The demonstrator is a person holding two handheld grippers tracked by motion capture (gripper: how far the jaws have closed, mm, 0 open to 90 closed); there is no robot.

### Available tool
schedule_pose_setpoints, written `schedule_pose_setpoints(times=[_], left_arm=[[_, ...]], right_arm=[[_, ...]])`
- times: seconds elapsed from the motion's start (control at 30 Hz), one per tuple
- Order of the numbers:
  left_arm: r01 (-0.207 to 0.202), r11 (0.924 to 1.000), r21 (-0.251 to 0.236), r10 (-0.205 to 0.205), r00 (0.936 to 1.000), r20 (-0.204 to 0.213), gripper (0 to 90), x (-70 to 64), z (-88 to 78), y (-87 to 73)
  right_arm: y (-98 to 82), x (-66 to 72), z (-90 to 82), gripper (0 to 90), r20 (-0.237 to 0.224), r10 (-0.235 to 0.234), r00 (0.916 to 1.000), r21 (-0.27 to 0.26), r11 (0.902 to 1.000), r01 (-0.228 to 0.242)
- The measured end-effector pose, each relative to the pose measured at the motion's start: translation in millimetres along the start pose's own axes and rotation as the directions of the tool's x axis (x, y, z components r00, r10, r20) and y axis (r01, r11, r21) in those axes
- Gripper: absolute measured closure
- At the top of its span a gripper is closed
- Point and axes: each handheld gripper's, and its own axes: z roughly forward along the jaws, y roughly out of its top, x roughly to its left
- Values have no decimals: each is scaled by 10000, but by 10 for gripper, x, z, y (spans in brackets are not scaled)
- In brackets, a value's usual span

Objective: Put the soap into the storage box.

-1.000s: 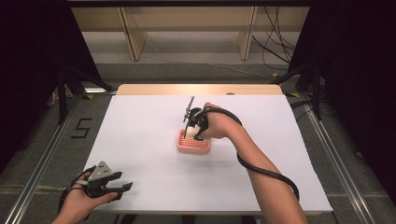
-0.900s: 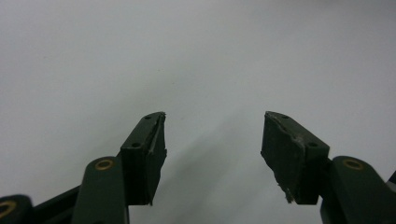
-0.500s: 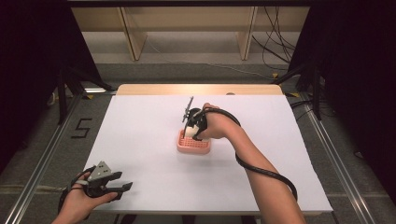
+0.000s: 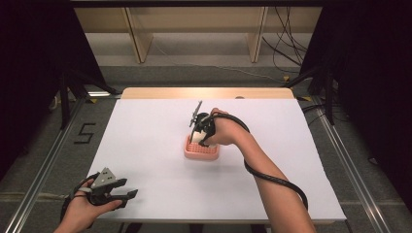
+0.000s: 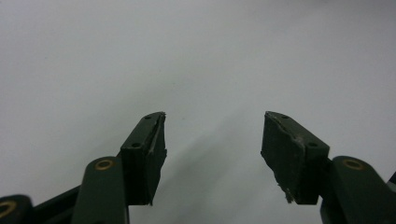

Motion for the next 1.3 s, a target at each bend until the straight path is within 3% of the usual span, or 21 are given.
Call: schedule_pose_setpoints(times=[0.07,0.3,0.37,0.4,0.43,0.6,0.67,1.3], left_arm=[[-1,10000,47,1,10000,16,392,-1,-4,2],[-9,10000,50,9,10000,29,391,2,-5,2],[8,10000,-6,-8,10000,6,391,0,-1,0],[13,10000,-21,-13,10000,0,392,0,-1,0],[13,10000,-24,-13,10000,-1,392,0,-1,0],[7,10000,-17,-7,10000,-1,391,1,-2,0],[8,10000,-17,-8,10000,-1,392,1,-1,1],[1,10000,-21,-1,10000,18,392,3,-3,3]], right_arm=[[1,23,12,505,29,263,9997,-70,9996,-262],[11,20,42,505,83,107,9999,-131,9999,-106],[19,35,55,505,-84,361,9993,-249,9990,-363],[22,26,66,505,-74,166,9998,-313,9994,-168],[22,33,67,505,-42,313,9995,-267,9992,-314],[23,12,97,505,-111,88,9999,-509,9987,-94],[18,18,98,505,-10,224,9997,-357,9991,-224],[29,8,183,505,-153,-15,9999,-391,9992,9]])
